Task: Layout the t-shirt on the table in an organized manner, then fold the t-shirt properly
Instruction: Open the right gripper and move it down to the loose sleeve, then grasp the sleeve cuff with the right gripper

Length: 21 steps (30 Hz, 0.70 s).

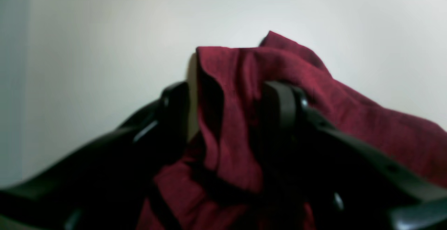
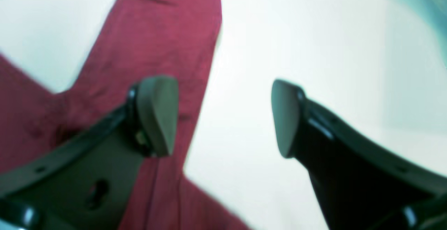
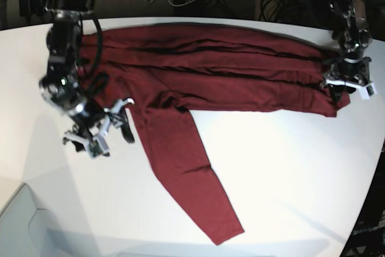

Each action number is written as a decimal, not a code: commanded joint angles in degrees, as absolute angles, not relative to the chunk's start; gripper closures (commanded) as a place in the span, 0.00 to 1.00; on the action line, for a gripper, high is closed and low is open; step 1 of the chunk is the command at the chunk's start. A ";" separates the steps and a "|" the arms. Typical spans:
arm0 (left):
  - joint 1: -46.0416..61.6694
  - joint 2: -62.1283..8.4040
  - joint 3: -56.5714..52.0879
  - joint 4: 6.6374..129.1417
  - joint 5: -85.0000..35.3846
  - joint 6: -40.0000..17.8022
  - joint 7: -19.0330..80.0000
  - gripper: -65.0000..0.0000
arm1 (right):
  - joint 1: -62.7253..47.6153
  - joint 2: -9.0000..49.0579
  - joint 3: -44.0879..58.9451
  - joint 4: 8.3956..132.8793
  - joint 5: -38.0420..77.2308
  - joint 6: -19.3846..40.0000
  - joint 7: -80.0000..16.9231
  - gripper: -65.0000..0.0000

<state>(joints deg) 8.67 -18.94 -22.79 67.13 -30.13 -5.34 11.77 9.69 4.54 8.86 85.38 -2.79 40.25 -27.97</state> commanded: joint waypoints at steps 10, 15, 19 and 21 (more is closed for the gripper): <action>9.89 -19.12 -22.37 72.04 -30.20 -4.79 14.46 0.50 | 33.36 3.21 9.19 51.47 -1.98 40.00 -25.36 0.35; 9.89 -19.12 -22.37 72.22 -30.20 -4.79 14.46 0.50 | 37.58 2.42 9.01 38.81 -1.98 35.65 -16.48 0.34; 9.89 -19.12 -22.64 72.22 -30.20 -4.79 14.46 0.50 | 38.73 2.24 9.01 32.57 -1.98 35.21 -11.56 0.35; 10.07 -19.12 -22.73 72.22 -30.20 -4.79 14.46 0.50 | 38.55 2.24 9.01 31.16 -1.98 35.12 -10.15 0.35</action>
<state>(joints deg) 10.02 -18.26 -22.39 71.37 -29.89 -4.71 14.59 36.36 2.11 8.93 30.24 -2.76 35.07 -11.97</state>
